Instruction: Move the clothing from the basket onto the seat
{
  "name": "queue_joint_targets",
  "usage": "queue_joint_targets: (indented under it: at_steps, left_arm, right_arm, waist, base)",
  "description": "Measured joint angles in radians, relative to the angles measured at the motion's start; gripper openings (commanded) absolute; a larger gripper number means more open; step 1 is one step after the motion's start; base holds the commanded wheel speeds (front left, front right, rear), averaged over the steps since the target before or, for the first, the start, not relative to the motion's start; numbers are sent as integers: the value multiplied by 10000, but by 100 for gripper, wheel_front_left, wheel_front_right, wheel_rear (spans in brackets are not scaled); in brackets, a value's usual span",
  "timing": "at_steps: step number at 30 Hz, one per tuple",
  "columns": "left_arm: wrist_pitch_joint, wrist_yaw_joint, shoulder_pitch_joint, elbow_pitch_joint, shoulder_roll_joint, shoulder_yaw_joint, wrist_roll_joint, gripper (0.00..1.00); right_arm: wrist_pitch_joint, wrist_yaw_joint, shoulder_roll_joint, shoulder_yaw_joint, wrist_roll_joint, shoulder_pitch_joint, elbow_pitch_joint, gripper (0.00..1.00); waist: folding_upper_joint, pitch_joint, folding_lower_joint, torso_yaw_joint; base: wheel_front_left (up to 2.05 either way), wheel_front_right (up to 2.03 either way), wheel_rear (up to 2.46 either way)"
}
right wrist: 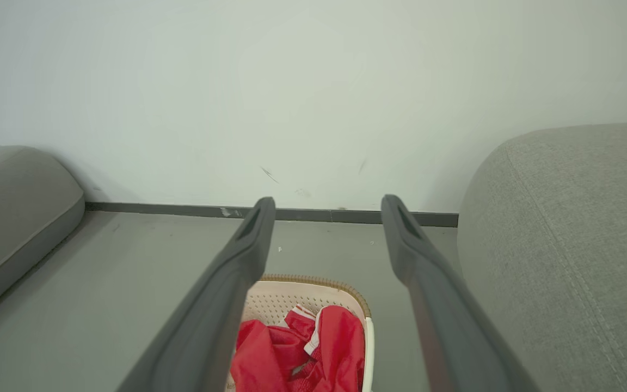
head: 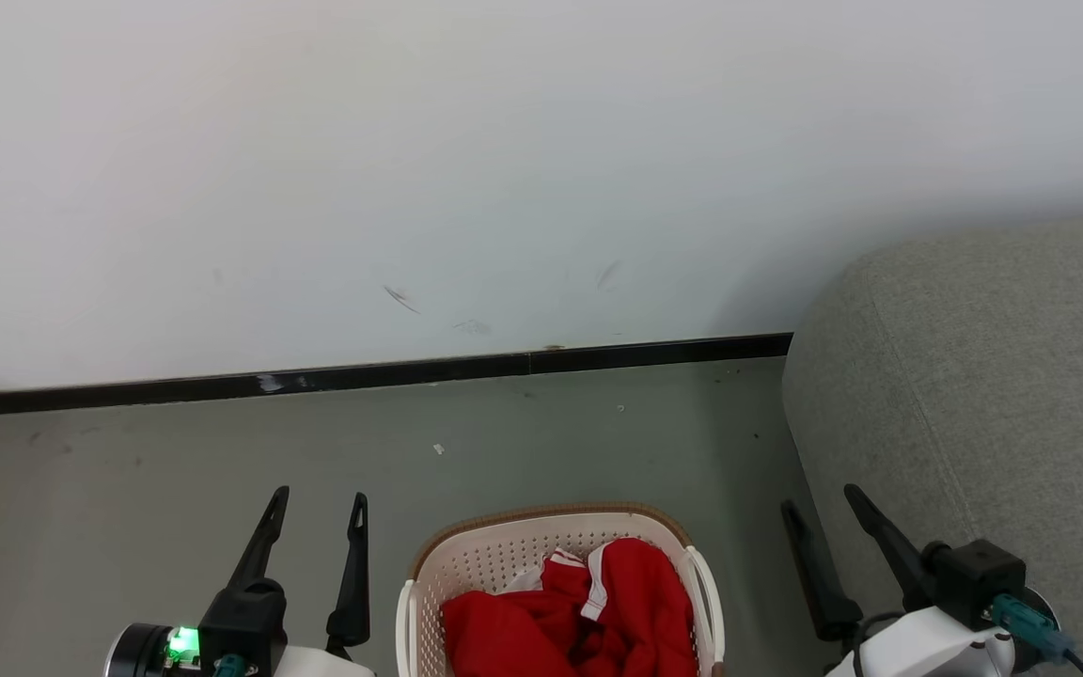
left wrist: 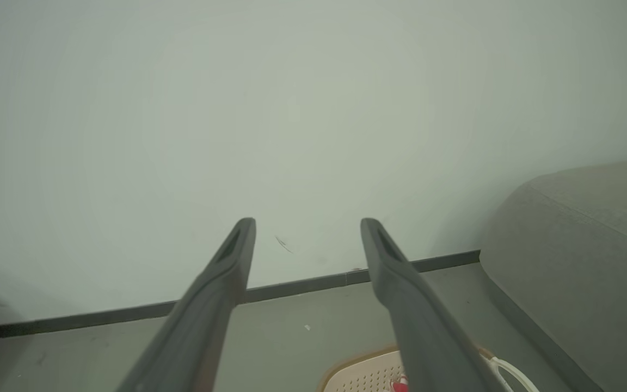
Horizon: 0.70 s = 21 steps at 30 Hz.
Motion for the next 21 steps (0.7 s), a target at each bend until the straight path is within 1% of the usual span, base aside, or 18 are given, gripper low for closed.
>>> queue_joint_targets:
  at_steps: [3, 6, 18, 21]
  left_arm:
    - [-71, 21, 0, 100, 4, -67, 290, 100]
    - [-92, 86, 0, 163, 2, -67, 309, 100]
    - [-92, 121, -6, 435, -12, 113, 48, 100]
    - [-92, 194, -6, 481, -15, 165, -75, 100]
  right_arm:
    - [-82, 0, -2, 46, -343, -4, -109, 100]
    - [-82, 0, -4, 46, -405, -3, -109, 100]
    - [-82, 0, -4, -25, -384, -3, -105, 100]
    - [-82, 0, -4, -86, -384, -2, -105, 100]
  waist:
    - [0, 2, 0, -11]
    - [0, -2, -1, -23]
    - [0, -64, -1, -44]
    - [0, -88, -1, -49]
  base:
    - [0, 0, 0]
    - [0, 0, 0]
    - [0, 0, 0]
    - [0, 0, 0]
